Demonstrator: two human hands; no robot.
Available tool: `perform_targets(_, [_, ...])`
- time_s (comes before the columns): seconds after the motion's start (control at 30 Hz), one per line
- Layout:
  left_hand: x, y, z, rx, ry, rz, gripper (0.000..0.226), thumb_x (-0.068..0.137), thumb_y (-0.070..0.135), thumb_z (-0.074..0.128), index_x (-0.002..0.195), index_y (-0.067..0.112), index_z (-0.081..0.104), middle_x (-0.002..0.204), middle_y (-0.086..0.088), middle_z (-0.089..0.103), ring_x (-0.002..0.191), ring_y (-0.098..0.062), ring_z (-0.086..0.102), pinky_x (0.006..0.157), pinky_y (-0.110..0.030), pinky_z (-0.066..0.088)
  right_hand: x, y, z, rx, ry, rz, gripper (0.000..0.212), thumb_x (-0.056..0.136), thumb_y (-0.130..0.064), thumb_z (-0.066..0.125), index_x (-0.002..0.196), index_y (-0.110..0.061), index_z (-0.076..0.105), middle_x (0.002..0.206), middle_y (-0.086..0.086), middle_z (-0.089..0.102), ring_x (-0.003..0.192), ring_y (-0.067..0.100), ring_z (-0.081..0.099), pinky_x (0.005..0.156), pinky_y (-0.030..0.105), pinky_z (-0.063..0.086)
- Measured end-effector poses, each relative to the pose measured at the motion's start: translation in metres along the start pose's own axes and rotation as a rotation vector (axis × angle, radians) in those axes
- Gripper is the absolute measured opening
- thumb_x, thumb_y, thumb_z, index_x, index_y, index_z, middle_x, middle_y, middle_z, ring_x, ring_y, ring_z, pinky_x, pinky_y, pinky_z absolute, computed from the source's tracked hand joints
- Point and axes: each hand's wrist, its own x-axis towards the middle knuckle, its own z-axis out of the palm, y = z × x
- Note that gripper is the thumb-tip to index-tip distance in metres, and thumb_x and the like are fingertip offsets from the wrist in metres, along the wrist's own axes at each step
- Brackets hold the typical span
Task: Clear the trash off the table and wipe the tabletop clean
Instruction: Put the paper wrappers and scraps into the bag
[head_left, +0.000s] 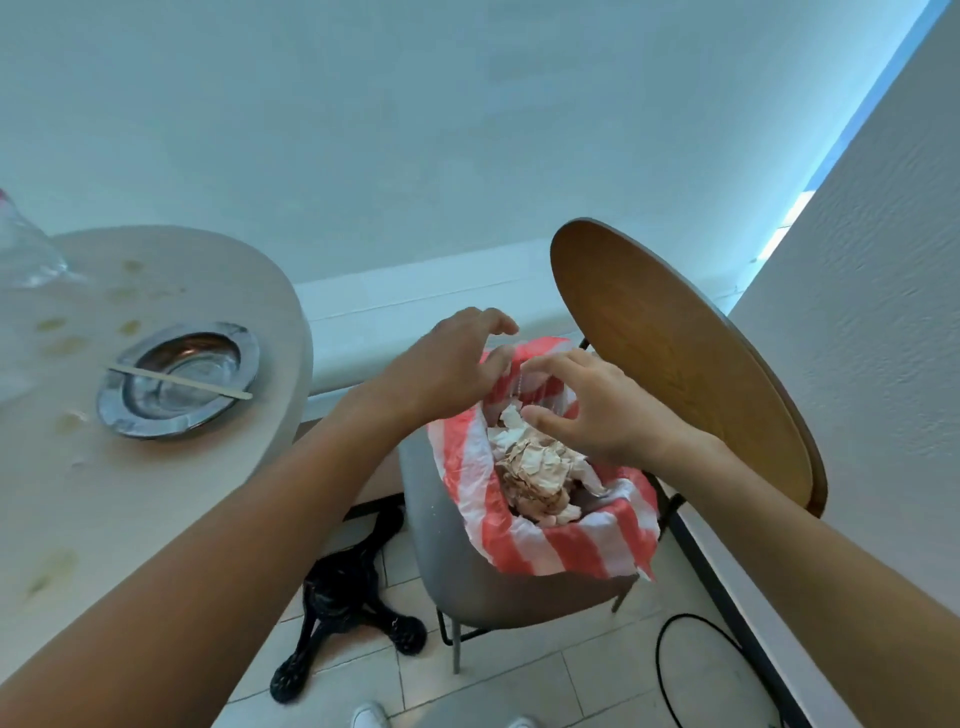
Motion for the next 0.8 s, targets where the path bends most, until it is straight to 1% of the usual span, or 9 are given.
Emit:
perform_targets(0.1, [-0.020, 0.007, -0.030, -0.001, 0.087, 0.011, 0.033, 0.100, 0.035, 0.052, 0.132, 0.024, 0.055, 0.134, 0.007, 0.057, 0.124, -0.008, 0.049, 0.095, -0.020, 0.033, 0.001, -0.020, -0.020, -0.030, 0.023, -0.048, 0.053, 0.091, -0.060, 0.060, 0.139, -0.040, 0.048, 0.142, -0.009, 0.051, 0.123, 0.010, 0.052, 0.105, 0.039, 0.048])
perform_targets(0.13, [-0.027, 0.009, -0.039, 0.007, 0.119, 0.017, 0.033, 0.100, 0.036, 0.052, 0.131, 0.024, 0.056, 0.133, 0.008, 0.057, 0.123, -0.007, 0.050, 0.093, -0.019, 0.032, 0.001, -0.027, -0.026, -0.030, 0.026, -0.061, 0.052, 0.091, -0.061, 0.060, 0.138, -0.040, 0.048, 0.143, -0.010, 0.051, 0.122, 0.010, 0.053, 0.105, 0.039, 0.048])
perform_targets(0.23, [-0.052, 0.011, -0.069, 0.029, 0.218, 0.026, 0.032, 0.099, 0.037, 0.054, 0.129, 0.025, 0.057, 0.129, 0.009, 0.059, 0.120, -0.006, 0.052, 0.090, -0.018, 0.032, 0.003, -0.052, -0.043, -0.043, 0.035, -0.122, 0.052, 0.089, -0.062, 0.060, 0.136, -0.042, 0.050, 0.144, -0.010, 0.051, 0.117, 0.011, 0.057, 0.104, 0.039, 0.049])
perform_targets(0.33, [-0.078, 0.007, -0.099, 0.052, 0.287, 0.027, 0.031, 0.099, 0.038, 0.054, 0.127, 0.026, 0.059, 0.126, 0.010, 0.061, 0.116, -0.005, 0.052, 0.088, -0.018, 0.033, 0.008, -0.079, -0.055, -0.074, 0.072, -0.191, 0.054, 0.086, -0.067, 0.056, 0.134, -0.043, 0.052, 0.140, -0.011, 0.054, 0.123, 0.009, 0.054, 0.106, 0.042, 0.047])
perform_targets(0.43, [-0.107, -0.004, -0.125, 0.078, 0.343, 0.021, 0.029, 0.098, 0.040, 0.054, 0.124, 0.029, 0.059, 0.125, 0.013, 0.060, 0.115, -0.004, 0.053, 0.087, -0.020, 0.036, 0.014, -0.109, -0.062, -0.087, 0.108, -0.237, 0.055, 0.084, -0.071, 0.054, 0.131, -0.044, 0.053, 0.134, -0.013, 0.057, 0.119, 0.007, 0.054, 0.103, 0.041, 0.048])
perform_targets(0.5, [-0.125, -0.015, -0.140, 0.094, 0.370, 0.004, 0.028, 0.098, 0.043, 0.054, 0.122, 0.032, 0.060, 0.123, 0.016, 0.059, 0.110, -0.004, 0.055, 0.087, -0.022, 0.037, 0.017, -0.130, -0.063, -0.093, 0.129, -0.272, 0.054, 0.084, -0.071, 0.054, 0.130, -0.044, 0.053, 0.131, -0.014, 0.057, 0.115, 0.005, 0.054, 0.101, 0.040, 0.049])
perform_targets(0.57, [-0.141, -0.028, -0.152, 0.114, 0.394, -0.006, 0.026, 0.097, 0.044, 0.054, 0.120, 0.034, 0.060, 0.121, 0.015, 0.059, 0.105, -0.008, 0.059, 0.088, -0.026, 0.040, 0.020, -0.150, -0.061, -0.096, 0.138, -0.297, 0.053, 0.085, -0.070, 0.054, 0.131, -0.044, 0.053, 0.129, -0.015, 0.057, 0.113, 0.005, 0.054, 0.100, 0.040, 0.049])
perform_targets(0.7, [-0.178, -0.062, -0.175, 0.142, 0.416, -0.022, 0.025, 0.096, 0.040, 0.058, 0.118, 0.031, 0.062, 0.121, 0.009, 0.062, 0.113, -0.008, 0.056, 0.089, -0.026, 0.040, 0.027, -0.198, -0.046, -0.109, 0.139, -0.349, 0.049, 0.088, -0.065, 0.057, 0.132, -0.042, 0.055, 0.129, -0.013, 0.058, 0.113, 0.007, 0.055, 0.100, 0.040, 0.049])
perform_targets(0.8, [-0.201, -0.087, -0.189, 0.155, 0.404, -0.048, 0.025, 0.095, 0.043, 0.058, 0.118, 0.033, 0.062, 0.122, 0.010, 0.062, 0.113, -0.007, 0.055, 0.090, -0.027, 0.043, 0.035, -0.228, -0.030, -0.100, 0.137, -0.360, 0.048, 0.088, -0.064, 0.058, 0.131, -0.042, 0.055, 0.128, -0.013, 0.058, 0.113, 0.007, 0.055, 0.100, 0.039, 0.048])
